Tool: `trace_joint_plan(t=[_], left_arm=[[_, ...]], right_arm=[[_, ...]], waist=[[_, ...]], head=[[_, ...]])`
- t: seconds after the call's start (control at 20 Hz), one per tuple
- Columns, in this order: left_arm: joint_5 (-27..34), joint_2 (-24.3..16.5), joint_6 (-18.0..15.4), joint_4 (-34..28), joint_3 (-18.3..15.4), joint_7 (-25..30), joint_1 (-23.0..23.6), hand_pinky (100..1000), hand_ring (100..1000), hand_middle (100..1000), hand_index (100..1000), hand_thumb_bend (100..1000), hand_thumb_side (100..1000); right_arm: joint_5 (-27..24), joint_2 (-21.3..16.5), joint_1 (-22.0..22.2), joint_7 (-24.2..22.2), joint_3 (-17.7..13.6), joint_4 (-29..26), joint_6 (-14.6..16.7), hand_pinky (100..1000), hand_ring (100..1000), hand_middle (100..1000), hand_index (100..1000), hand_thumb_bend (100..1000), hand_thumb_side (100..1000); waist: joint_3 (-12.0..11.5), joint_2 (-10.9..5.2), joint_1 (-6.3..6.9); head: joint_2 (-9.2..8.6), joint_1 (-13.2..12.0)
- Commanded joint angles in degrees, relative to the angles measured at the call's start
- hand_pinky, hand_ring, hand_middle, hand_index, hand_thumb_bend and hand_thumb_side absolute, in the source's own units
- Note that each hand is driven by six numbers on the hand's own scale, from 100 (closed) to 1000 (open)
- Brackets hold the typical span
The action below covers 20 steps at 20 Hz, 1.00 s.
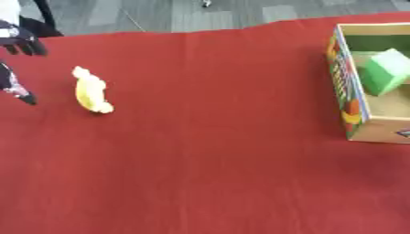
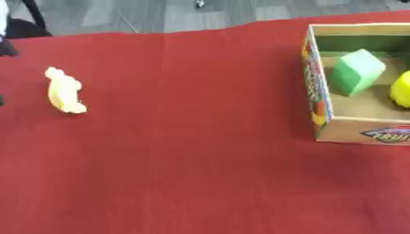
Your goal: Pick up the objects with one hand, pass them to the other hand, and then place them into the box on the other side of the table.
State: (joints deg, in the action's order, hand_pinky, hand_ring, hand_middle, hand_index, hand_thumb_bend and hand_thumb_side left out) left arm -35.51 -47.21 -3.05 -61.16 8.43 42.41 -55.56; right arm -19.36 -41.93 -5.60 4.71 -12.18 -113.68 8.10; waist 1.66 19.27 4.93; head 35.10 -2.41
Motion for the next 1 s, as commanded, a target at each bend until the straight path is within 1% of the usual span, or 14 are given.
trace_joint_plan(t=[0.05, 0.1, 0.15, 0.25, 0.4, 0.6, 0.65, 0.7, 0.75, 0.8, 0.85, 1.0], left_arm=[[-0.5, -0.1, -0.2, -0.4, 0.5, 0.3, -2.2, 828, 806, 735, 794, 815, 100], [-0.7, 0.5, -0.2, -0.1, 0.7, 0.4, -2.7, 827, 805, 735, 797, 814, 123], [-1.0, 1.0, -0.1, 0.3, 0.9, 0.4, -3.1, 827, 804, 732, 806, 842, 195], [-1.6, 2.4, 0.7, 1.5, 1.5, 0.9, -4.0, 829, 805, 733, 814, 890, 274], [-2.5, 3.9, 1.1, 2.8, 2.4, 2.0, -5.2, 828, 808, 738, 823, 914, 281], [-5.0, 5.0, 0.8, 4.0, 3.0, 3.3, -6.2, 829, 813, 745, 837, 929, 300], [-5.6, 5.3, 0.7, 4.4, 3.0, 3.4, -6.3, 829, 814, 747, 841, 932, 300], [-6.1, 5.5, 0.5, 4.6, 3.1, 3.5, -6.4, 831, 817, 751, 842, 902, 261], [-6.5, 5.6, 0.1, 4.8, 3.1, 3.7, -6.4, 834, 821, 755, 833, 816, 114], [-6.8, 5.7, -0.5, 4.8, 3.2, 4.0, -6.5, 834, 820, 753, 824, 753, 100], [-7.2, 5.6, -1.0, 4.7, 3.1, 4.1, -6.5, 834, 820, 751, 815, 723, 100], [-8.8, 5.4, -2.1, 4.4, 2.9, 3.3, -6.5, 833, 821, 754, 806, 713, 100]], right_arm=[[0.2, -0.7, -0.7, -0.1, -0.1, -0.9, -0.4, 891, 968, 792, 888, 100, 347], [0.1, -0.7, -0.9, -0.2, 0.0, -0.9, -0.6, 891, 968, 791, 887, 100, 349], [0.0, -0.6, -1.0, -0.3, 0.1, -0.9, -0.7, 891, 967, 790, 887, 100, 351], [-0.1, -0.5, -1.3, -0.6, 0.4, -0.9, -1.1, 891, 967, 790, 886, 100, 354], [-0.1, -0.4, -1.6, -0.9, 0.6, -0.9, -1.5, 891, 967, 789, 886, 100, 361], [-0.1, -0.3, -1.8, -0.9, 0.8, -0.9, -2.2, 891, 965, 787, 883, 100, 370], [-0.1, -0.2, -1.8, -0.9, 0.9, -0.9, -2.3, 891, 964, 786, 883, 100, 372], [-0.1, -0.1, -1.8, -1.0, 0.9, -0.9, -2.5, 891, 964, 786, 883, 100, 374], [0.0, 0.0, -1.8, -1.0, 0.9, -0.9, -2.7, 891, 963, 784, 882, 100, 378], [0.1, 0.1, -1.8, -1.0, 1.0, -0.9, -2.8, 891, 963, 784, 882, 100, 380], [0.2, 0.1, -1.8, -1.0, 1.1, -0.9, -2.9, 891, 962, 783, 882, 100, 383], [0.4, 0.5, -1.9, -1.1, 1.2, -0.9, -3.4, 891, 961, 781, 881, 100, 394]], waist=[[0.1, -0.86, -0.13], [0.1, -0.85, -0.13], [0.2, -0.85, -0.13], [0.3, -0.85, -0.11], [0.5, -0.87, 0.01], [0.7, -0.93, 0.25], [0.7, -0.93, 0.30], [0.8, -0.91, 0.35], [0.9, -0.90, 0.39], [1.0, -0.88, 0.44], [1.1, -0.86, 0.50], [1.3, -0.74, 0.70]], head=[[-0.77, 0.3], [-0.81, 0.6], [-0.84, 1.0], [-0.91, 1.9], [-0.90, 2.7], [-0.81, 2.4], [-0.81, 2.2], [-0.84, 2.1], [-0.85, 1.9], [-0.84, 1.7], [-0.88, 1.6], [-1.03, 1.5]])
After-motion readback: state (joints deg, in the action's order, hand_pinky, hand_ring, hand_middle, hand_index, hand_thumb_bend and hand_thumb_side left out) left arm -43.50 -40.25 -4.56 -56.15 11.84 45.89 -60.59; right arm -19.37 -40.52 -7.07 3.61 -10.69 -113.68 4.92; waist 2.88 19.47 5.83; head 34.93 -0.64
